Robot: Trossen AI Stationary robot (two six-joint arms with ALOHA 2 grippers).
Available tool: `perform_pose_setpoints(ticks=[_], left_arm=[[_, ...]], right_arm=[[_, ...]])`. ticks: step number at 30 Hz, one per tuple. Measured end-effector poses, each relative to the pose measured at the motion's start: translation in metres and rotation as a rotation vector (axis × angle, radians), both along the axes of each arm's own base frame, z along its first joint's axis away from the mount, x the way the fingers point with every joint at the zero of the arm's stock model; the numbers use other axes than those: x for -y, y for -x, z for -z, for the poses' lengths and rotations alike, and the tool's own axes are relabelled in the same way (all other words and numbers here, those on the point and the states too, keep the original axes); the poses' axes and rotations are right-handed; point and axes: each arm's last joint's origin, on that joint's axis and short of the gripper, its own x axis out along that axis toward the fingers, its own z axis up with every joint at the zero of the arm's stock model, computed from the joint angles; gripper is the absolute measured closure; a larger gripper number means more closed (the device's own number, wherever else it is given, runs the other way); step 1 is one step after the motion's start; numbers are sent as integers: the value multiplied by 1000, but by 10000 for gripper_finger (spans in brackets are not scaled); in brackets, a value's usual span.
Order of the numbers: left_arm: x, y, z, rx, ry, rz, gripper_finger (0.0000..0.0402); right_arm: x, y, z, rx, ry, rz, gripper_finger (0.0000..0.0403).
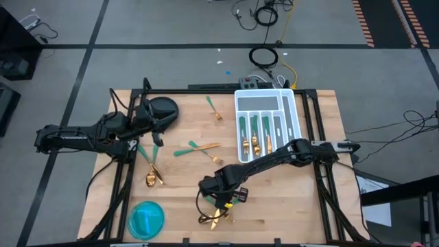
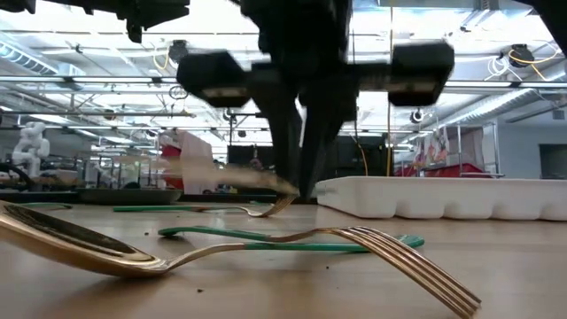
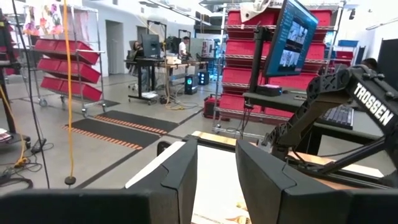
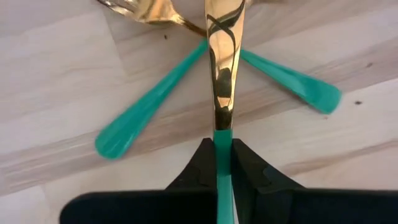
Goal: Sort silverware
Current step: Put the green knife into the white silverware organizer
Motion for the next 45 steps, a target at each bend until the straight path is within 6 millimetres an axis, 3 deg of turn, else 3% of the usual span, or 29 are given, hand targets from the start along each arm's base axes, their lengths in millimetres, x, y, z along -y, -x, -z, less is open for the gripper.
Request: perform_pose_setpoints(ticks=[19,27,45], left_arm=[[0,1,-3,45,23,-12,285],[-1,1,-4,62,45,-29,285],[-1,1,-7,89,48,-39,285]], right_arm=[[0,-9,-78,110,-53,57,402],[5,-6,-105,169,6,107,402],[37,18,-187,408,-65,307,402]])
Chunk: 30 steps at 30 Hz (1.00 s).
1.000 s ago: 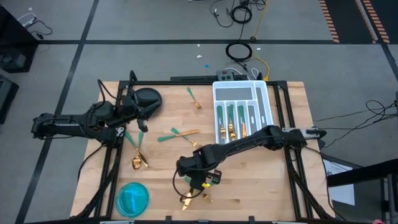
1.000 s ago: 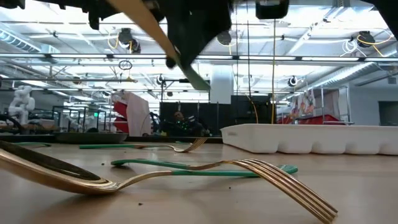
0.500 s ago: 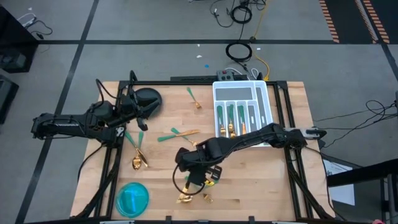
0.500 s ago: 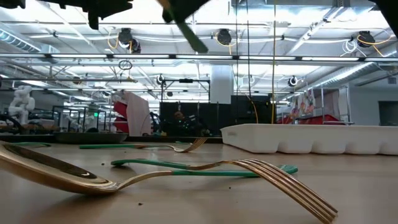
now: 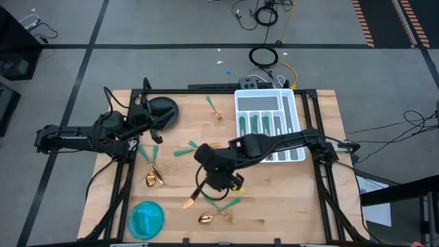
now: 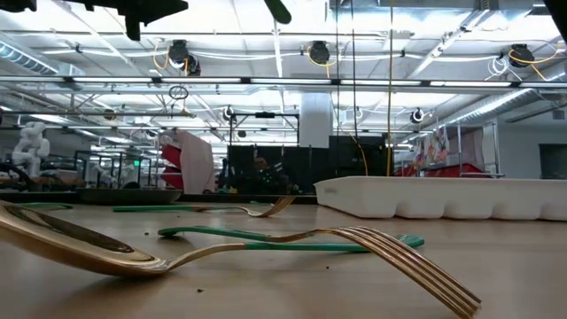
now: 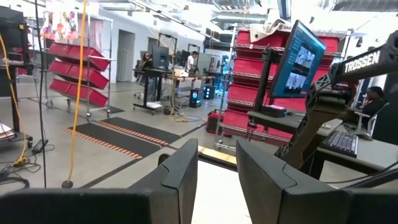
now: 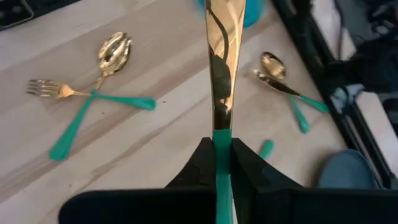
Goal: Sort silverware
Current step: Put the green knife into the white silverware organizer
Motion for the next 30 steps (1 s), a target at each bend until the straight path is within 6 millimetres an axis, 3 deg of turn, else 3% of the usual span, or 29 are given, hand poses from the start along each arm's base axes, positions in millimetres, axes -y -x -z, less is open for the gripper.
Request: perform_pose_setpoints(ticks=[18,30], left_arm=[[0,0,0,-1,-6,-16,285],[-1,0,-1,4,-24,-28,285]], right_arm=[[65,31,-71,241,-69,188,402],[114,82,-127,421,-62,322,402]])
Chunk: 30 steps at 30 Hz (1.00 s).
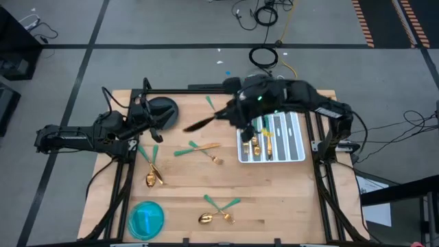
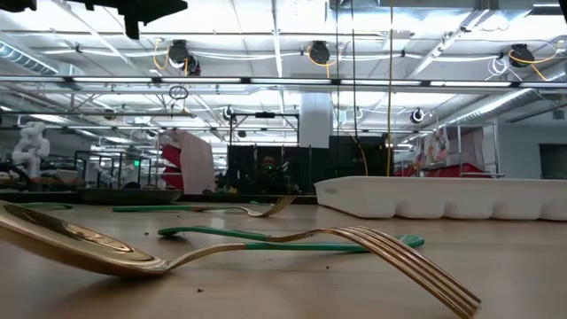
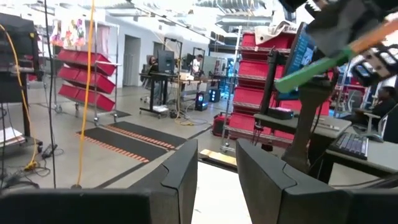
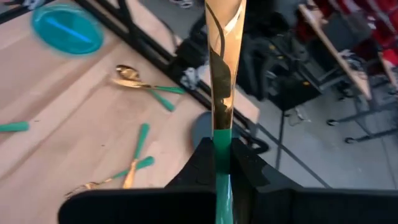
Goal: Sort silverware
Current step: Put the green knife into the white silverware organizer
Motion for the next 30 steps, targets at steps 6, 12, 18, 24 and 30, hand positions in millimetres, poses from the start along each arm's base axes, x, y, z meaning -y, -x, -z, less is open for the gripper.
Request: perform_pose_setpoints(ticks=[6,12,18,24,30], left_arm=[[0,1,-3,22,-22,-11,285],[0,1,-3,25,-24,-12,285],[0,1,-4,27,-24,-12,285],[0,1,-3,18,-45,-16,285],[0,1,-3,16,-49,-17,285]], right_arm=[[20,27,-20,63,4,66,403],[40,60,-38,102,35,178,403],[58,95,-51,125,34,277,403],[77,121,-54,104,15,392,403],[95,139,-49,33,-27,504,403]])
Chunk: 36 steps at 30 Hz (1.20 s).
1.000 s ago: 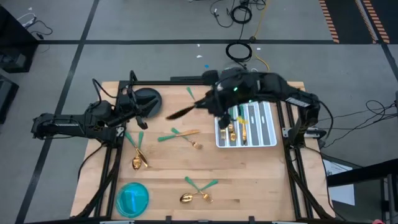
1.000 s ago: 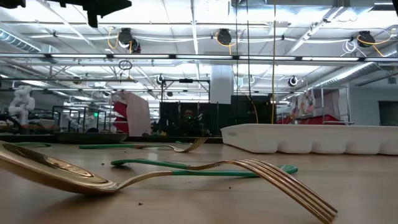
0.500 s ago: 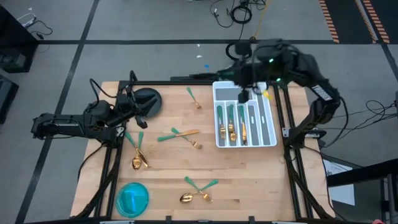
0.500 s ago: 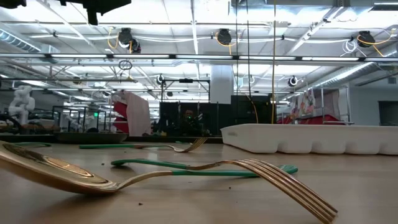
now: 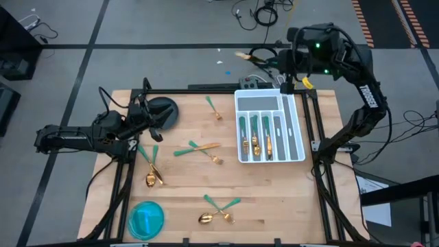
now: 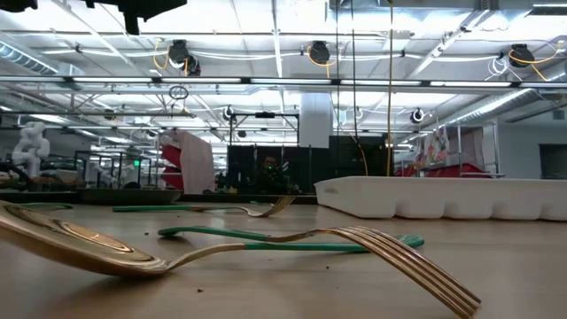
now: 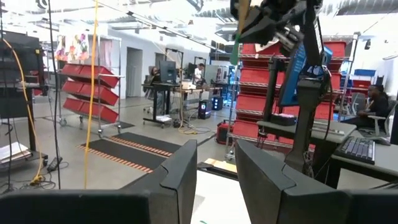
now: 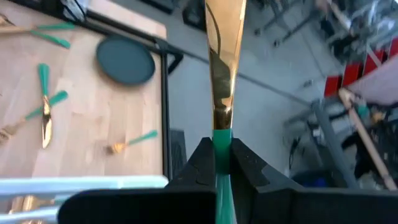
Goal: Sort silverware
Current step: Put the green knife into the white silverware organizer
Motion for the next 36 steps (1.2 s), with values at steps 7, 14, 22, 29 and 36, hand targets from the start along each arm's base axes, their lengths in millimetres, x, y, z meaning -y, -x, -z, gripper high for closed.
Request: perform_pose_setpoints(ticks=[7,14,22,29,36], left_arm=[[0,0,0,0,-1,-1,285],[0,1,-4,40,3,-4,285],[-2,2,-5,53,15,-62,285],[-2,2,-4,51,19,-71,285],[-3,2,-4,54,27,-95,285]], right_arm=[[12,11,7,-61,-58,59,403],[22,19,15,-100,-152,-5,403],[41,14,43,-181,-270,-66,403],[38,18,71,-161,-313,-161,403],[12,44,105,-31,-339,-247,403]])
